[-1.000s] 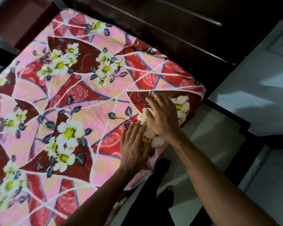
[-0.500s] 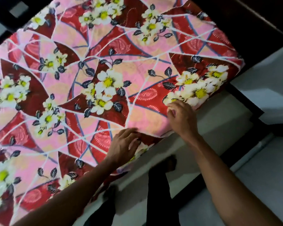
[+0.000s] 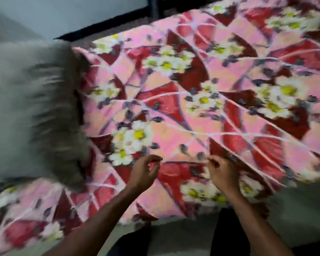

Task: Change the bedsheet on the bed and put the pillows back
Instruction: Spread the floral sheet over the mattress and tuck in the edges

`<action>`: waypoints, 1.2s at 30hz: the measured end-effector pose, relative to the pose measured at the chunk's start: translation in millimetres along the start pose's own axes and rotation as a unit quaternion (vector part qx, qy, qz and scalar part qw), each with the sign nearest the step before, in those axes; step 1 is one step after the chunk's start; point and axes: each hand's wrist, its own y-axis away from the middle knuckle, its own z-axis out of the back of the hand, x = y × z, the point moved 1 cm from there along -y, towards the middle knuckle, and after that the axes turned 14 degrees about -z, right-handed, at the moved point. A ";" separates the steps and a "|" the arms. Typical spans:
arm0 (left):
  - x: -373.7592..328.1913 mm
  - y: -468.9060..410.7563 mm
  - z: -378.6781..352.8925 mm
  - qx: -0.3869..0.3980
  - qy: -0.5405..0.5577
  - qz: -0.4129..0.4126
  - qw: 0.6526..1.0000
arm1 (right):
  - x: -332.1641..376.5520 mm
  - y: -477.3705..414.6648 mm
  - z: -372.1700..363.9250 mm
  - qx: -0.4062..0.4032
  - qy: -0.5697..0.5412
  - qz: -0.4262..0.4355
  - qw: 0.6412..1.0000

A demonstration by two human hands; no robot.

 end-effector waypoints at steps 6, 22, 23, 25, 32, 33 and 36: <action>92.4 77.5 208.9 -0.160 -0.046 0.035 0.985 | 159.5 66.7 -143.1 0.087 -0.057 0.029 0.994; 176.8 99.4 344.6 -0.264 -0.241 0.011 0.934 | 314.0 101.1 -333.4 0.266 -0.118 0.005 0.957; 174.6 102.8 336.7 -0.255 -0.249 -0.008 0.934 | 301.9 102.5 -334.9 0.246 -0.094 0.019 0.965; 169.9 120.7 309.3 -0.222 -0.236 -0.056 0.945 | 267.8 111.6 -333.1 0.180 -0.020 0.079 0.980; 233.6 229.4 216.7 -0.038 -0.257 0.011 0.965 | 156.7 169.8 -351.9 0.071 0.282 0.288 0.912; 245.4 240.8 216.1 -0.030 -0.263 0.025 0.964 | 152.0 185.6 -362.0 0.078 0.307 0.317 0.894; 278.9 261.9 223.2 -0.015 -0.285 0.042 0.957 | 152.5 241.1 -402.6 0.126 0.338 0.371 0.855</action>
